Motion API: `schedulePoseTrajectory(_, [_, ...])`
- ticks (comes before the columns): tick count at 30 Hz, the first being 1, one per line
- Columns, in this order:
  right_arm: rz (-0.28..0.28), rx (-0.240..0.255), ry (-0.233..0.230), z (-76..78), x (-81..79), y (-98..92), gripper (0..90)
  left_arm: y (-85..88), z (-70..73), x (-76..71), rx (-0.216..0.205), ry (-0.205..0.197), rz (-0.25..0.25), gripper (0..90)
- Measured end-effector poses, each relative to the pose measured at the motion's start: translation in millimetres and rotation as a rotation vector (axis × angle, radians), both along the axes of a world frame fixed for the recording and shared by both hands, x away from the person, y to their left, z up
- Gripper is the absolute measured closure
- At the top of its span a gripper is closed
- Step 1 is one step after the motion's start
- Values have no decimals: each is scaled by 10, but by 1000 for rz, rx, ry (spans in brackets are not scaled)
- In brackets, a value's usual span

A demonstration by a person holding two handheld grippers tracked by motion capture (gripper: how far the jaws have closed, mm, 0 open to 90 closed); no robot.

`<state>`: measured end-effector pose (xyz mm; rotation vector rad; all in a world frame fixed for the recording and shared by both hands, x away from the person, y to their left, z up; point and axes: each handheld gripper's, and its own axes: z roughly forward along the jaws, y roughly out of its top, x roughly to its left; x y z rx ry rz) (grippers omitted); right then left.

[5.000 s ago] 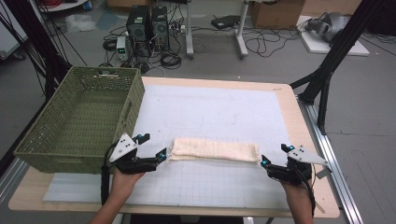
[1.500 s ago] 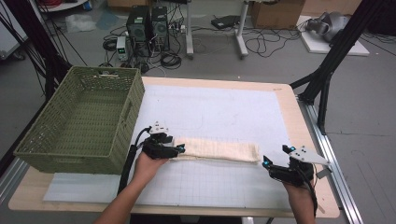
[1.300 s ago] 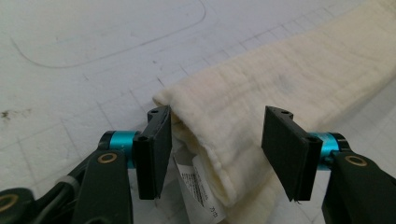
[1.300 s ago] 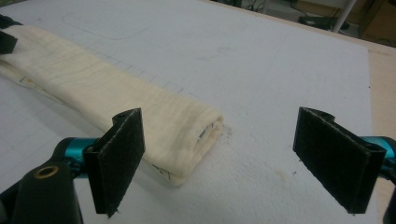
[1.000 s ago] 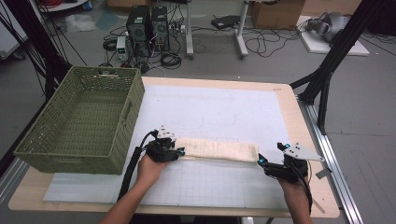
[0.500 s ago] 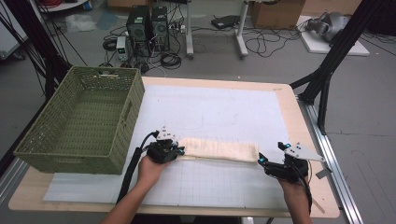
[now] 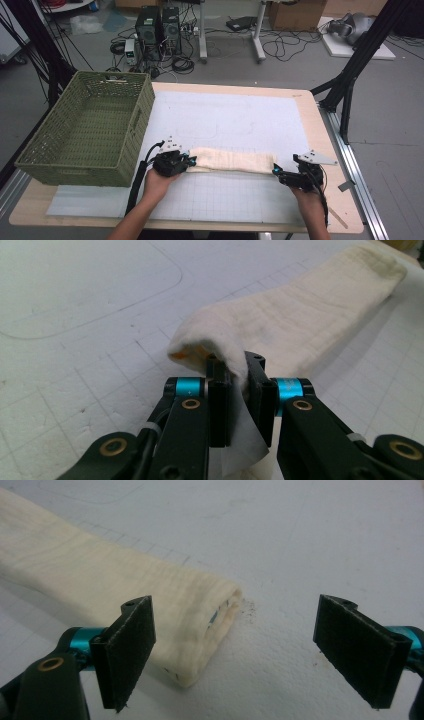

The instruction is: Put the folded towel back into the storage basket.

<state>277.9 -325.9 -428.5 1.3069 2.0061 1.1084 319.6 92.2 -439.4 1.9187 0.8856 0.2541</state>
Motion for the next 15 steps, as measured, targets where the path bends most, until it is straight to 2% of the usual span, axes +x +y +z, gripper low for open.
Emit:
schedulePoseTrajectory(6, [12,-2,58,-124,110,82,206,20,20,-31,-11,-8,-11,816])
schedulePoseTrajectory(9, [10,-3,60,-138,119,91,209,24,20,-43,-15,-10,-10,816])
schedulePoseTrajectory(12, [19,17,82,-174,149,110,222,38,26,-66,-21,-26,-17,816])
schedulePoseTrajectory(15, [33,-18,101,-205,172,163,229,48,34,-76,-22,-34,-20,815])
